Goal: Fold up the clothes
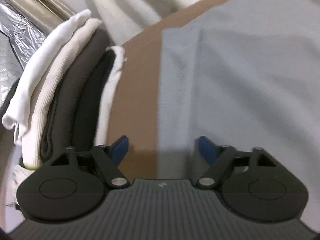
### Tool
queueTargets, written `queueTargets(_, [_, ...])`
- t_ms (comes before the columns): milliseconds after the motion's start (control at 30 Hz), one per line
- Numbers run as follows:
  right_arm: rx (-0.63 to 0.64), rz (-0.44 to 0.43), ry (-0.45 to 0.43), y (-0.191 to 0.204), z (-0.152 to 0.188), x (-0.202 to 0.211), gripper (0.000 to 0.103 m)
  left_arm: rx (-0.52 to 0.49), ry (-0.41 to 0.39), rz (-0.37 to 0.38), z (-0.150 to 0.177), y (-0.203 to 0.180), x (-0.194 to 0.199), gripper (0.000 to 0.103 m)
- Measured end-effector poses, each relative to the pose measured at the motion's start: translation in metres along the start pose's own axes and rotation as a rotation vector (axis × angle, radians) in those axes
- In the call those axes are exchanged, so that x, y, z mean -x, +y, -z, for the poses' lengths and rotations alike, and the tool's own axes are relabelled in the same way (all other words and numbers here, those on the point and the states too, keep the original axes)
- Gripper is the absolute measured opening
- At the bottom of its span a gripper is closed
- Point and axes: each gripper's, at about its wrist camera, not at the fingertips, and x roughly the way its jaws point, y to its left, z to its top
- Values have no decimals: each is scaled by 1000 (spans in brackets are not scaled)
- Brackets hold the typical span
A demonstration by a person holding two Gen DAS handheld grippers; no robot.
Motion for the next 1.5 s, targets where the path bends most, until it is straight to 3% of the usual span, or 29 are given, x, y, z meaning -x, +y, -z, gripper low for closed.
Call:
queueTargets(33, [23,10,-5,2,0,-2,46,11,30,-39,-4,6,-10,5])
queueTargets(67, [38,19,-5,2,1,-4,46,46,41,-66,-8,13,-20,1])
queueTargets(167, [53,24,5,-1,5,-7,46,152,25,-221,-8,46,-32,0])
queueTargets(333, [35,47,-5,-10,2,-9,46,356,-8,60,0,78,-29,5])
queueTargets(400, [18,52,-20,-14,-7,-15,46,328,-63,205,-1,73,-21,15])
queueTargets(433, [14,50,-6,-15,-16,-23,47,301,-87,242,-2,68,-17,33])
queueTargets(467, [13,49,18,-17,-27,-35,50,256,-108,268,-5,60,-13,59])
queueTargets(533, [13,62,36,-22,-49,-56,53,169,-143,296,-13,44,-12,77])
queueTargets(600, [10,80,13,-25,-73,-77,55,85,-136,283,-26,27,-22,78])
queueTargets(700, [-18,90,-24,-30,-109,-107,57,38,-82,221,-54,13,-53,78])
queueTargets(733, [-31,87,-37,-30,-117,-113,53,52,-90,221,-59,14,-56,66])
queueTargets(767, [-45,85,-50,-30,-124,-120,5,69,-99,225,-64,16,-58,1])
queueTargets(800, [-55,80,-66,-29,-131,-125,7,85,-94,229,-68,18,-59,6])
queueTargets(833, [-40,68,-106,-20,-134,-122,7,100,-88,232,-72,21,-61,2])
queueTargets(933, [141,108,-279,20,-146,-95,7,95,-198,148,-77,34,-52,2])
queueTargets(1033, [287,163,-403,47,-165,-74,6,194,-238,86,-77,56,-52,2])
queueTargets(1100, [328,215,-374,48,-176,-81,6,257,-190,69,-75,65,-64,2])
queueTargets(1133, [309,250,-319,42,-180,-92,6,270,-159,60,-74,64,-72,2])
queueTargets(1233, [264,406,-198,25,-179,-119,18,292,-80,30,-69,59,-93,3])
queueTargets(1300, [220,380,-189,16,-181,-123,20,304,-62,20,-66,56,-101,6])
queueTargets(1367, [175,354,-181,8,-183,-127,39,336,-76,42,-65,60,-102,13])
queueTargets(1400, [153,341,-177,4,-184,-128,44,352,-84,53,-65,63,-103,18])
queueTargets(1467, [108,316,-169,-4,-186,-132,56,336,-89,126,-66,65,-109,49])
queueTargets(1500, [86,303,-165,-8,-187,-134,58,327,-91,164,-67,66,-113,55])
